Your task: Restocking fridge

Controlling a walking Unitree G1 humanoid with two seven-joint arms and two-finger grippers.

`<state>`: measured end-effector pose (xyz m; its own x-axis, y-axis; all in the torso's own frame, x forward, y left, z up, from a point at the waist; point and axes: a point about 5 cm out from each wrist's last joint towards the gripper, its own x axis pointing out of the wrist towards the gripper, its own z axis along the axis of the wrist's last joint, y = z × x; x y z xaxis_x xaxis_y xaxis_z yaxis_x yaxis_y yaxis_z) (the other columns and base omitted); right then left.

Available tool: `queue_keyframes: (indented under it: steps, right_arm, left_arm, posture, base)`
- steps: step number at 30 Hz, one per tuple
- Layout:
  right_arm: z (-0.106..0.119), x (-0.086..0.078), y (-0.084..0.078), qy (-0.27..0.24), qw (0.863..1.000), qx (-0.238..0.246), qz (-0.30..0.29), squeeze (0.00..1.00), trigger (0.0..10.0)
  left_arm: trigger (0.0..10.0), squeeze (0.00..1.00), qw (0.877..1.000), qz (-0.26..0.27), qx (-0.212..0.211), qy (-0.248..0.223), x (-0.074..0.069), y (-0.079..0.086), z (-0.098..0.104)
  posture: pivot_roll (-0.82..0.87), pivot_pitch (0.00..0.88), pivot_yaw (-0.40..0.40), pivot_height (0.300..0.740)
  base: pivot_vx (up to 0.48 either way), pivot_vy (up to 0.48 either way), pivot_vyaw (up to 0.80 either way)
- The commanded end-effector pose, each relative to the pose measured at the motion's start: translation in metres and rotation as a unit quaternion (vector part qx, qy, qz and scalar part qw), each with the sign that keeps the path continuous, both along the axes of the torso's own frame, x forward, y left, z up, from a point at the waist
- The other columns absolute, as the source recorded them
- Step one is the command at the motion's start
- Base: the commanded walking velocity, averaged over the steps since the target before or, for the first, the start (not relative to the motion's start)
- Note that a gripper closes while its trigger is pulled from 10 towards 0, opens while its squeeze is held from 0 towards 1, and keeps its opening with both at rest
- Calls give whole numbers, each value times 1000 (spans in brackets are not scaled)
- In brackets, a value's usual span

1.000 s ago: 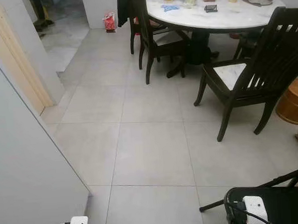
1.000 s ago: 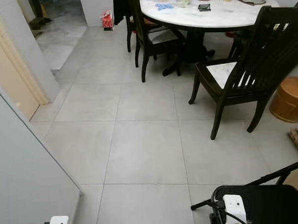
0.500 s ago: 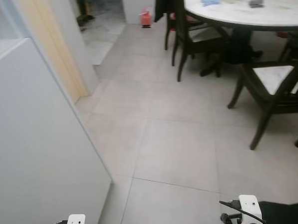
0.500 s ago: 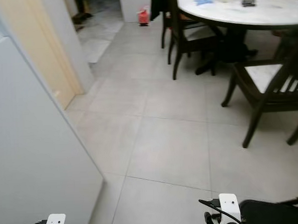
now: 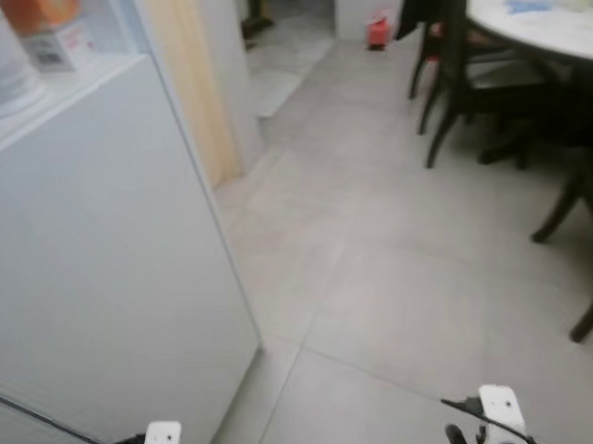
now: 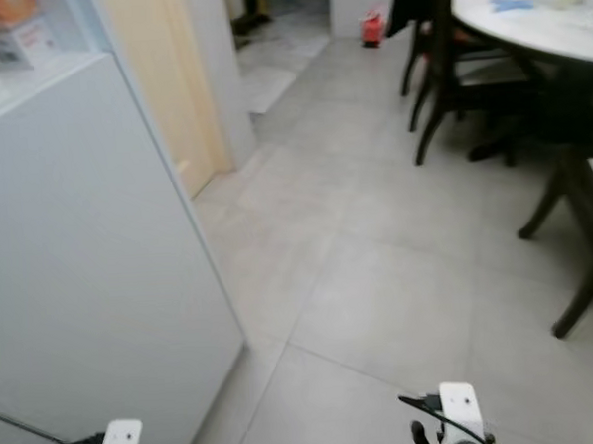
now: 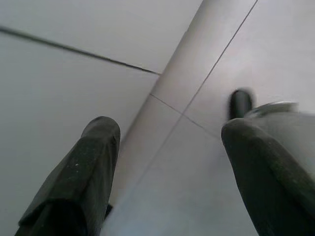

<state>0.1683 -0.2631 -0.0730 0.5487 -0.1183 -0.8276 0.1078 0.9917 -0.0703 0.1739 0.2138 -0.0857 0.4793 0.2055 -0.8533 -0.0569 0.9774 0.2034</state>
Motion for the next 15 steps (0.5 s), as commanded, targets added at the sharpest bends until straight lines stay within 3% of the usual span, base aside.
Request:
queue_keyframes:
  steps: [1,15]
  right_arm:
    - [0,3,4,0,1000,3,10,0,10000]
    - [-2,1,6,5,1000,1,20,0,10000]
  left_arm:
    - [10000,0,1000,10,-1,9,-3,4,-1]
    - [10000,0,1000,-11,-3,10,-3,5,-1]
  posture:
    - [-161,0,7,740]
    - [-154,0,28,740]
  base:
    - [0,0,800]
    - [0,0,800]
